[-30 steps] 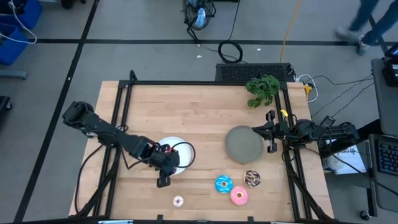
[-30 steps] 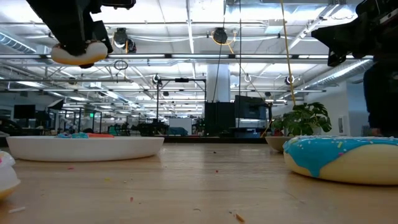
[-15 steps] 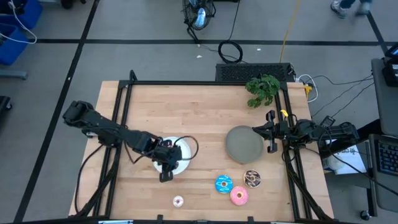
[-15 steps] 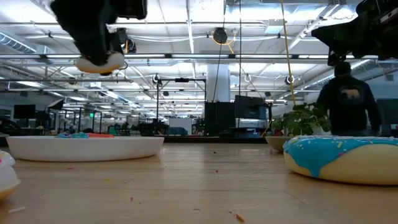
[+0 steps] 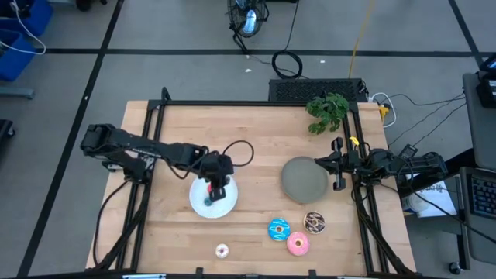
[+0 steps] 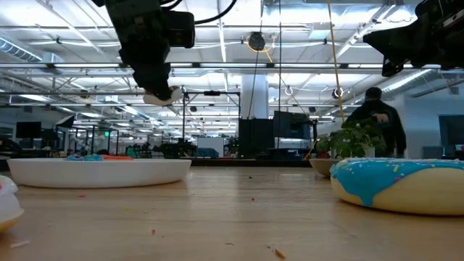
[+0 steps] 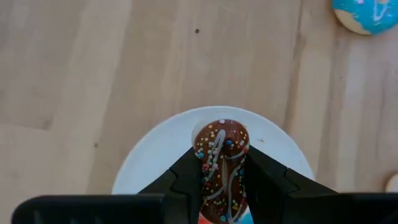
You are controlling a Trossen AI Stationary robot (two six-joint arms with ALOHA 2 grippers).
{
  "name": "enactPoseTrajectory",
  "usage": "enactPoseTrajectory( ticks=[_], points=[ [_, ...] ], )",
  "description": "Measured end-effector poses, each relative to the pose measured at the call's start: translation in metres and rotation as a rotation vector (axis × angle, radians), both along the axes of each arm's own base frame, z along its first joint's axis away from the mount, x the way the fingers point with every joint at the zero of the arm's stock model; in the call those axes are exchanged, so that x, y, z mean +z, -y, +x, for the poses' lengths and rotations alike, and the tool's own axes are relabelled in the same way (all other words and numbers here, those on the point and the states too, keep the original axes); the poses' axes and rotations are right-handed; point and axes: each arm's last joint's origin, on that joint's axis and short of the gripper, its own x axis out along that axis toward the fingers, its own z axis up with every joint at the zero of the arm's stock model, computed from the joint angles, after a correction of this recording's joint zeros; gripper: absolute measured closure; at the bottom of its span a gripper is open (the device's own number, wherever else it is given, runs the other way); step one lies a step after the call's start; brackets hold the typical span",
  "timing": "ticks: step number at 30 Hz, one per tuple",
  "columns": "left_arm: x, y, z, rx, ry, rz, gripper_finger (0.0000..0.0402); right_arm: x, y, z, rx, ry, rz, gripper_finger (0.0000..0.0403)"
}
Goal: Pick & Place donuts
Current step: Put the small brown donut on the white plate, then put the small white donut on the white plate
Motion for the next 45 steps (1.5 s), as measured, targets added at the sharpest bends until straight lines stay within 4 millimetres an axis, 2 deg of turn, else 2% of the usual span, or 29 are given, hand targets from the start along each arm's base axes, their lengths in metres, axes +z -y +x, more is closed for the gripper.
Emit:
enactPoseTrajectory(
  ticks=[4, 12, 22, 27, 38, 45],
  points=[
    [-0.008, 0.0, 0.004, -0.041, -0.023, 0.025, 0.0298, 0.0, 0.0, 0.0, 0.0, 0.0, -0.001, 0.0403],
    [-0.059, 0.008, 0.02, -0.093, -0.192, 0.057, 0.0298, 0.0, 0.0, 0.0, 0.0, -0.002, 0.002, 0.0403],
    [-0.089, 0.009, 0.029, -0.15, -0.251, 0.096, 0.0298, 0.0, 0.0, 0.0, -0.002, -0.002, 0.0, 0.0403],
    [-0.091, 0.013, 0.031, -0.188, -0.244, 0.109, 0.0285, 0.0, 0.0, 0.0, -0.003, -0.004, -0.001, 0.0403],
    [-0.075, 0.021, 0.025, -0.191, -0.203, 0.182, 0.0133, 0.0, 0.0, 0.0, -0.003, -0.004, 0.002, 0.0403],
    [-0.055, 0.024, 0.02, -0.202, -0.135, 0.191, 0.009, 0.0, 0.0, 0.0, 0.0, -0.004, 0.002, 0.0403]
  ],
)
